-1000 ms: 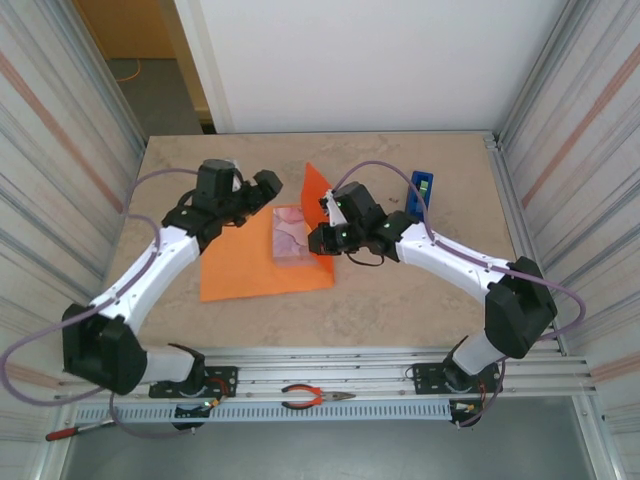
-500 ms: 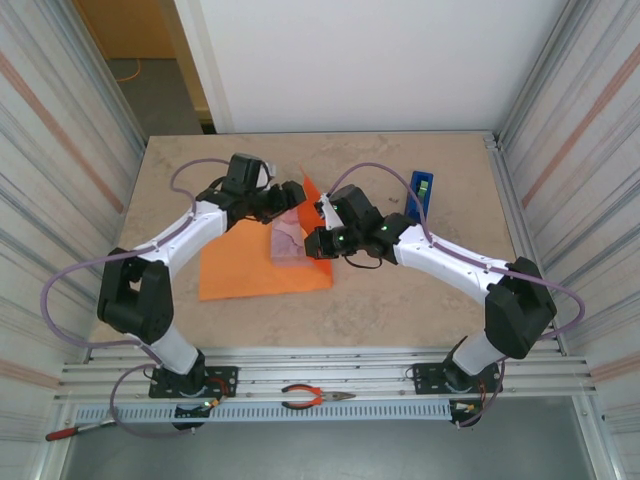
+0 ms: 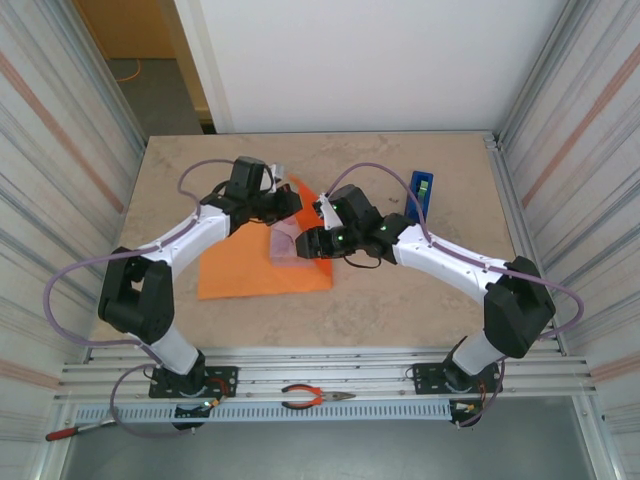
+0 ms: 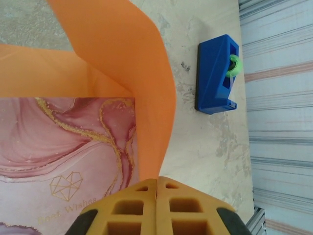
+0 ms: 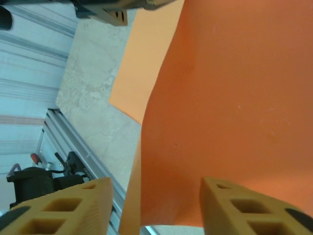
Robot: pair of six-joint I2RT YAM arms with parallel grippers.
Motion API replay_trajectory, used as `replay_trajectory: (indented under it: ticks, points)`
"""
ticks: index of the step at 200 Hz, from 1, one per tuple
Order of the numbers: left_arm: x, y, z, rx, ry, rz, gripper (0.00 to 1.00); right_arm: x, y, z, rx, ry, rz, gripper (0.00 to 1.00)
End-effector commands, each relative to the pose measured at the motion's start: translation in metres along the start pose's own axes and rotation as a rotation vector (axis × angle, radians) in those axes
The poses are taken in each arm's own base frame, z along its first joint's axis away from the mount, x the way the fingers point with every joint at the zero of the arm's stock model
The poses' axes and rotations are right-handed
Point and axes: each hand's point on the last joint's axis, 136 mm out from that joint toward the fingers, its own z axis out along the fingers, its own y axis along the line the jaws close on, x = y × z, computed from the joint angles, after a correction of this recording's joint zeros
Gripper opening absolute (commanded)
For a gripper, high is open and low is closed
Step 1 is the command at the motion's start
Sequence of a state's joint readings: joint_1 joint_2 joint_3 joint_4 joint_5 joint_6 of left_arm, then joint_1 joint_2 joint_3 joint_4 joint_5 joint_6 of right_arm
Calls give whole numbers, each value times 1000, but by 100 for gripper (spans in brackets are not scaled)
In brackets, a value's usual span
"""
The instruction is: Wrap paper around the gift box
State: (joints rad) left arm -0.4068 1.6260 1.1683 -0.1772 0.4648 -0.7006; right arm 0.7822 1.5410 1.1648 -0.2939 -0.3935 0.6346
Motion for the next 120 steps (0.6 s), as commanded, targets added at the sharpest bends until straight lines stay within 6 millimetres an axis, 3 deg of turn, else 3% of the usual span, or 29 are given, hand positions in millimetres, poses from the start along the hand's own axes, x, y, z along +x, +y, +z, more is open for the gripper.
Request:
replay_trajectory:
  ticks: [1,33,57,85,120]
  points:
    - [6,15,-8,-10,3,10,0,-11,-11,-21,-4,-46,12,58]
    - [12,35,-16,-54,-16,16,0,-33,-30,-38,-7,-102,69,60]
    - [16,47,-17,-95,-25,27,0,-48,-39,-33,-12,-115,91,51]
    - [21,60,-18,-145,-29,31,0,-59,-45,-8,-27,-89,109,31]
    - [26,73,-19,-189,-34,39,0,-58,-49,31,-31,-30,113,22]
